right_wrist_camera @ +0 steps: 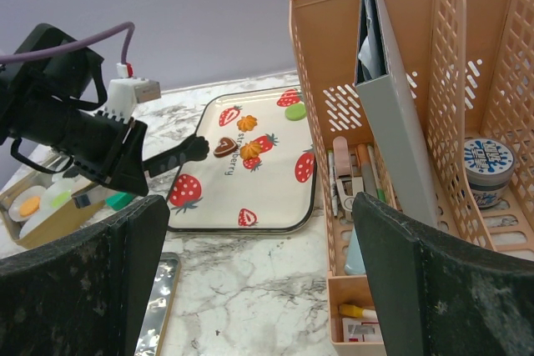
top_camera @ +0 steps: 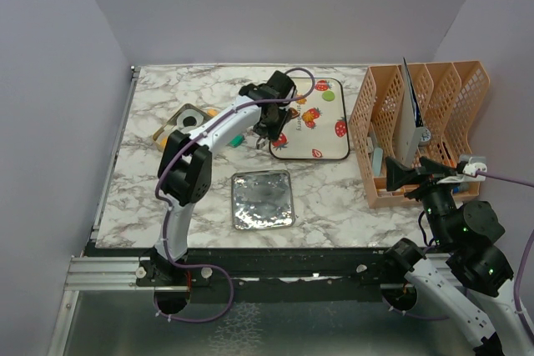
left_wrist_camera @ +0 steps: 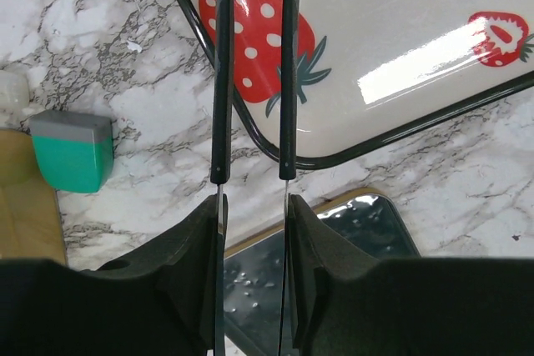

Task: Pack the cookies

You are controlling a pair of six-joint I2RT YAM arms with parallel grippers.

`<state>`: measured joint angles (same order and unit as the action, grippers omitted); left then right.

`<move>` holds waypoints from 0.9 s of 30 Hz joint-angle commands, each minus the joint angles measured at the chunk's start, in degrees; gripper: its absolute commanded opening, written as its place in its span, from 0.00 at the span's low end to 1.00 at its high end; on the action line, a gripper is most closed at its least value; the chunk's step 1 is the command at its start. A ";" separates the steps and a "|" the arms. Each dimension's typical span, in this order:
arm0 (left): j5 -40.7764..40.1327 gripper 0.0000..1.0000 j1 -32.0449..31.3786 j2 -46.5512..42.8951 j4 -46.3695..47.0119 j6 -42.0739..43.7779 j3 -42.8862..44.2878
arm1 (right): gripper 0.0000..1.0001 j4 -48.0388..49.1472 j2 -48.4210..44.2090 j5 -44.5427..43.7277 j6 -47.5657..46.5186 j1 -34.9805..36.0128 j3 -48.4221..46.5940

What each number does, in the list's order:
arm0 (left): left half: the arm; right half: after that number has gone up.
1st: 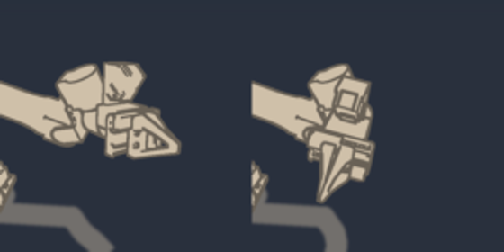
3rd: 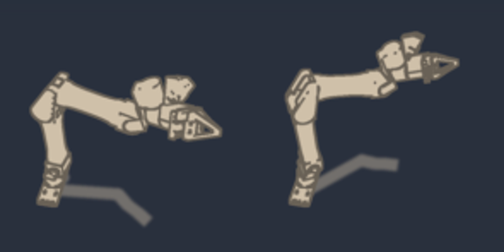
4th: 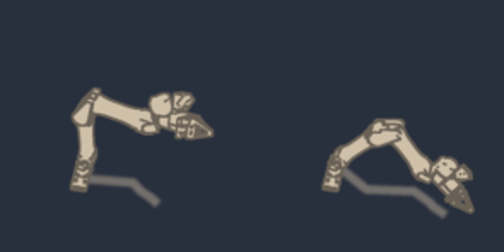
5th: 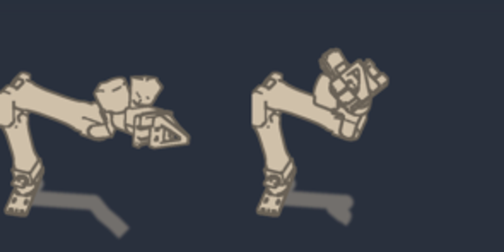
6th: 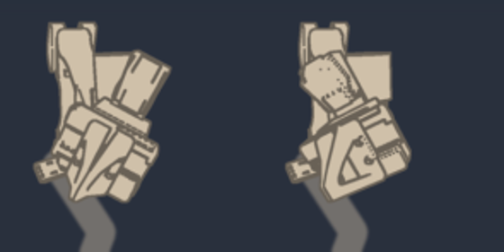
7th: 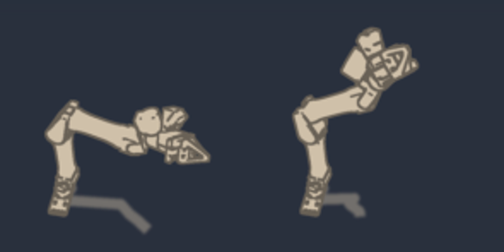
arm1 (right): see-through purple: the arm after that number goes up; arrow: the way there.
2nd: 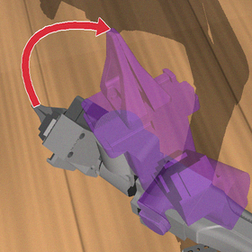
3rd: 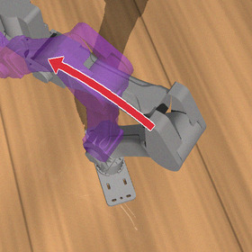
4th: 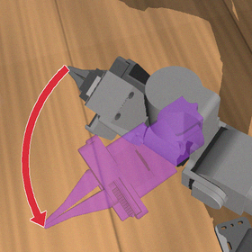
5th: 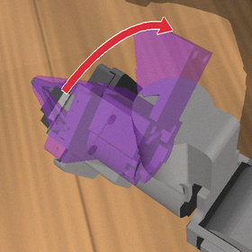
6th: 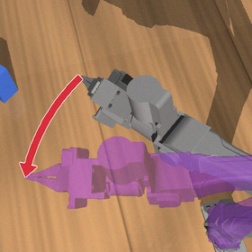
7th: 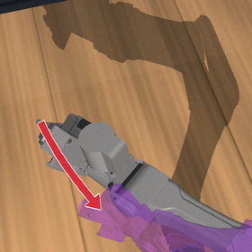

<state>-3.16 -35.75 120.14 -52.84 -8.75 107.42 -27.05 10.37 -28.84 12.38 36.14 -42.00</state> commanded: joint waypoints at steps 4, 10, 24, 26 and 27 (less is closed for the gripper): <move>-1.10 0.27 -0.20 -3.03 -0.09 -0.69 1.47 | 1.00 -0.11 -0.70 0.01 -0.34 -0.02 0.36; -0.92 0.43 -0.14 2.16 -0.18 -1.84 7.77 | 1.00 -0.26 -0.70 -0.12 -0.25 -0.02 0.36; -2.62 0.49 -0.02 10.90 -0.16 -4.51 14.97 | 1.00 -0.33 -0.40 -0.43 -0.31 -0.02 0.44; -2.71 0.49 -0.02 11.50 -0.12 -4.59 15.22 | 1.00 -0.23 -0.28 -0.43 -0.34 -0.02 0.40; -2.77 0.49 0.02 11.78 -0.11 -4.67 15.38 | 1.00 -0.24 -0.23 -0.43 -0.34 -0.02 0.42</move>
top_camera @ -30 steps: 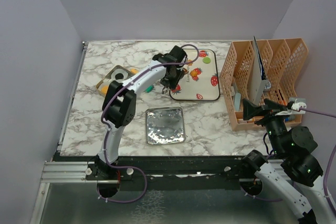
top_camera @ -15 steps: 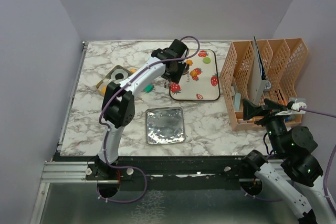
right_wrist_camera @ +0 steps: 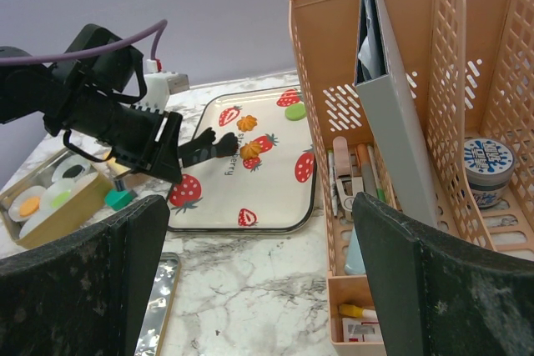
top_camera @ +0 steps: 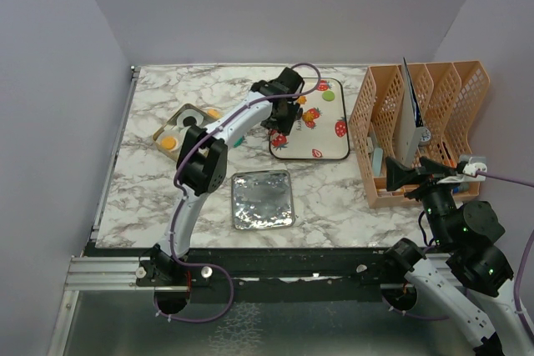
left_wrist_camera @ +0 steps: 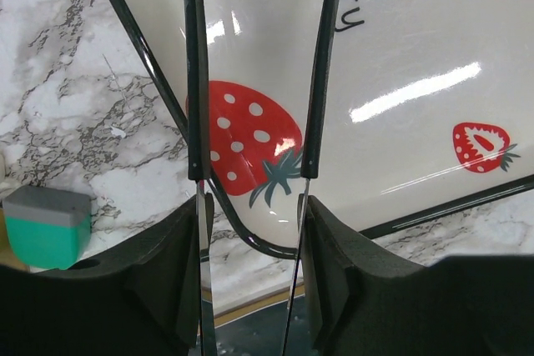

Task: Pack the cookies

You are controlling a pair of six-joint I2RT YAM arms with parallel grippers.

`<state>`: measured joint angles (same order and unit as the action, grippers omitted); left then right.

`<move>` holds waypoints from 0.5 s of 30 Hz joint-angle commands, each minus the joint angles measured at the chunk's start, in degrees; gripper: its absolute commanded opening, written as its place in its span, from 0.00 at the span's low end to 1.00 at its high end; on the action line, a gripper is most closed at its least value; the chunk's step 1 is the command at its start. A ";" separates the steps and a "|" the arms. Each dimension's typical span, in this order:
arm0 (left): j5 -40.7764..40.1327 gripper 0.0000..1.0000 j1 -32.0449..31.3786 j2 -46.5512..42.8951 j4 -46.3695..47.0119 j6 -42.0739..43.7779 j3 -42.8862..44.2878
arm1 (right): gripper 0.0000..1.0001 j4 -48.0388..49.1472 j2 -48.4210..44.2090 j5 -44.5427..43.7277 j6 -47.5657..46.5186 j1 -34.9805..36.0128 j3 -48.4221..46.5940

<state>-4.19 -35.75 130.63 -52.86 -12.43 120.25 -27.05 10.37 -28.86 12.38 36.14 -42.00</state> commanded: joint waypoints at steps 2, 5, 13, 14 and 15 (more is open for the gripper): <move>-2.11 0.49 0.06 2.12 -0.09 -1.19 2.98 | 1.00 -0.21 -0.18 -0.41 -0.34 -0.02 0.41; -2.14 0.48 0.13 3.14 -0.20 -1.43 3.58 | 1.00 -0.20 -0.18 -0.41 -0.34 -0.02 0.47; -1.47 0.36 0.15 3.77 -0.29 -1.38 3.30 | 1.00 -0.23 -0.18 -0.33 -0.34 -0.02 0.44; -1.26 0.34 0.15 3.51 -0.30 -1.33 3.04 | 1.00 -0.26 -0.18 -0.32 -0.30 -0.02 0.46; -1.08 0.32 0.15 3.19 -0.36 -1.17 2.72 | 1.00 -0.28 -0.25 -0.32 -0.34 -0.02 0.46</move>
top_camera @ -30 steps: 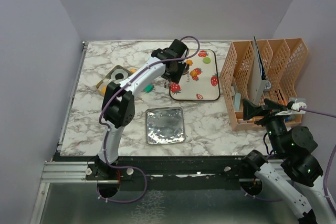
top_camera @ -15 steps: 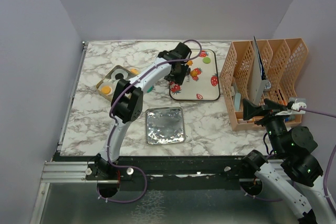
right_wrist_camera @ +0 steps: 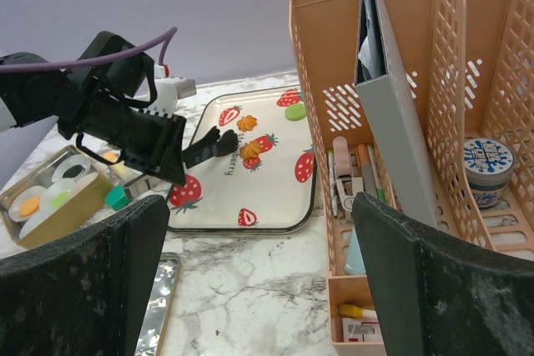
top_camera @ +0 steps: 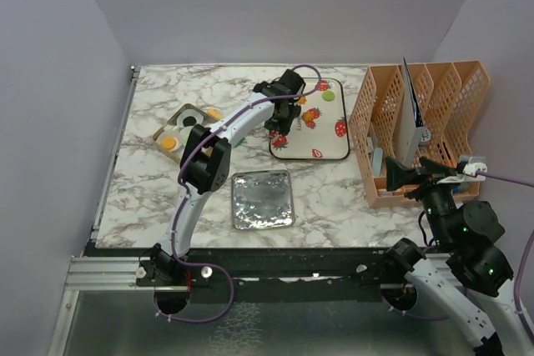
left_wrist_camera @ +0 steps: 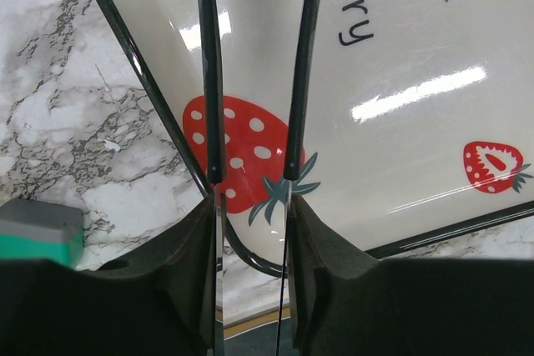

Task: Pack the cookies

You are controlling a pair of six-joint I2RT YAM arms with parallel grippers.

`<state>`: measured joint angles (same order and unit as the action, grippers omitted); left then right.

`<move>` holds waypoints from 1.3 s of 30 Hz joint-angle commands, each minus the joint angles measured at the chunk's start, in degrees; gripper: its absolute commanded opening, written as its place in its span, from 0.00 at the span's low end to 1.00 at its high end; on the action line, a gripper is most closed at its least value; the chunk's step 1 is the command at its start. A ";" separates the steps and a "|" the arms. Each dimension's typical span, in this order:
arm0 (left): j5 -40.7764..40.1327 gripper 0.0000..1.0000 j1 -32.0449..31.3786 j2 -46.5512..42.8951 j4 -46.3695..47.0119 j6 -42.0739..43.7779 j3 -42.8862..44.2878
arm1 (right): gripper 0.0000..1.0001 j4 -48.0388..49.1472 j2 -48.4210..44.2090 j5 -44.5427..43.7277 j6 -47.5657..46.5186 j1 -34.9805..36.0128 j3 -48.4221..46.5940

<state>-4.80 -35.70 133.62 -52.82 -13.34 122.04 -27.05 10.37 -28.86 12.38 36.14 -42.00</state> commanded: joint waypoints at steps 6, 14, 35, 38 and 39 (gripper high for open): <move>0.53 0.23 0.11 -4.68 -0.49 0.16 -3.79 | 1.00 -0.20 -0.26 -0.35 -0.34 -0.02 0.49; 2.17 0.09 0.11 -13.75 0.41 0.05 -13.64 | 1.00 -0.14 -0.35 -0.14 -0.34 -0.02 0.46; 1.31 0.03 0.62 -34.85 2.43 -4.30 -33.87 | 1.00 -0.16 -0.83 0.16 -0.25 -0.02 0.38; 1.43 0.03 1.95 -38.92 2.16 -5.61 -37.32 | 1.00 -0.13 -0.70 0.27 -0.25 -0.02 0.43; 1.50 0.03 2.61 -40.36 2.01 -5.90 -38.44 | 1.00 -0.16 -0.77 0.37 -0.25 -0.02 0.43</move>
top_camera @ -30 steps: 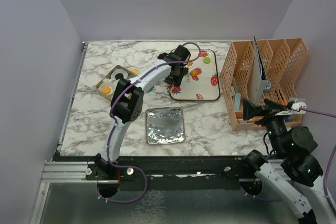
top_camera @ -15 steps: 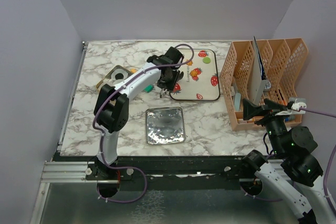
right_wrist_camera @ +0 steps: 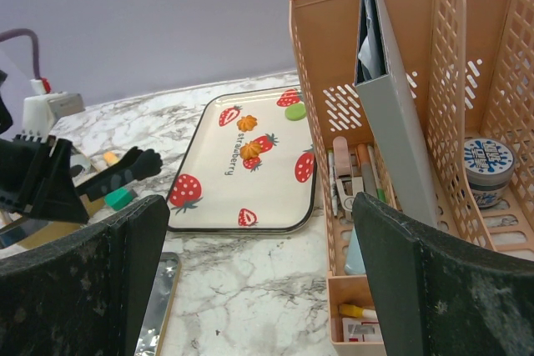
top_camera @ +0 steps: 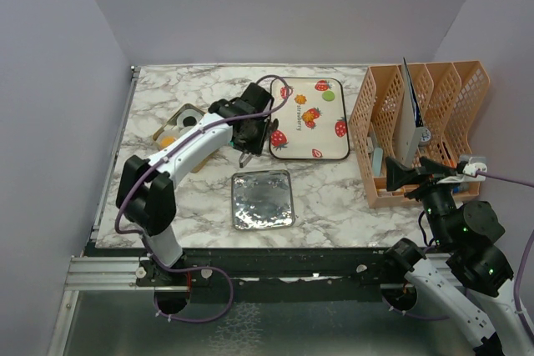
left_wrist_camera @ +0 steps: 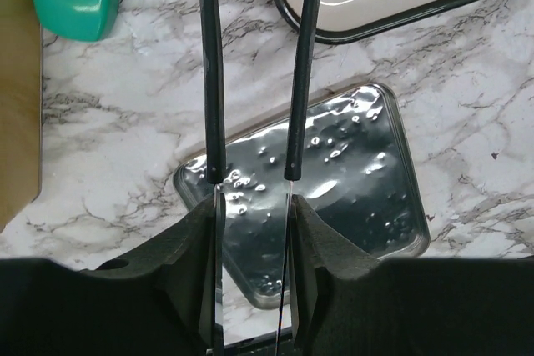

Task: Pack the cookies

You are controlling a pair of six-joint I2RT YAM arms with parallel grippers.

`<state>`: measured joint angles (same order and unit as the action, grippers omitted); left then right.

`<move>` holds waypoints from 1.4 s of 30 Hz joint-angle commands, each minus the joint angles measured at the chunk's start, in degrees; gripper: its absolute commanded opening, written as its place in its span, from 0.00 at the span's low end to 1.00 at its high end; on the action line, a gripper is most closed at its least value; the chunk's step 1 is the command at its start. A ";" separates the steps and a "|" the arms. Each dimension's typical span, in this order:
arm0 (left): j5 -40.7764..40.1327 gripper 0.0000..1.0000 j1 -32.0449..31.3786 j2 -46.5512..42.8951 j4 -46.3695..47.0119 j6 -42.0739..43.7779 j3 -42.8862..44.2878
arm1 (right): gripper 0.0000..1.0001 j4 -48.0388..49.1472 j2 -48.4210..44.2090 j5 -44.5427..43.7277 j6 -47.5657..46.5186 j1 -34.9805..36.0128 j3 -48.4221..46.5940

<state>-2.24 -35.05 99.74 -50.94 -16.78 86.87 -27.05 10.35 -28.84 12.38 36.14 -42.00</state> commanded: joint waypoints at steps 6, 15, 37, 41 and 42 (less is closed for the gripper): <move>-2.70 0.03 6.86 -12.87 -2.21 -4.42 -8.27 | 1.00 0.09 -0.62 0.91 -0.38 -0.02 0.55; -2.85 0.02 14.43 -20.85 -2.81 -7.25 -16.53 | 1.00 0.37 -0.51 1.59 -0.58 0.03 0.60; -4.79 0.07 22.60 -25.17 -8.67 -11.79 -23.17 | 1.00 0.59 -1.46 1.88 -0.61 -0.02 0.64; -4.51 0.07 22.64 -24.37 -8.26 -11.62 -24.08 | 1.00 0.65 -1.47 1.93 -0.59 -0.02 0.68; -4.81 0.08 22.65 -24.32 -7.94 -11.61 -24.36 | 1.00 0.60 -1.47 1.94 -0.60 -0.02 0.67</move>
<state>-6.87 -12.73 74.91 -59.27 -27.86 63.48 -27.00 9.63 -27.77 12.38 36.14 -42.00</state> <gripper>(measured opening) 0.376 0.998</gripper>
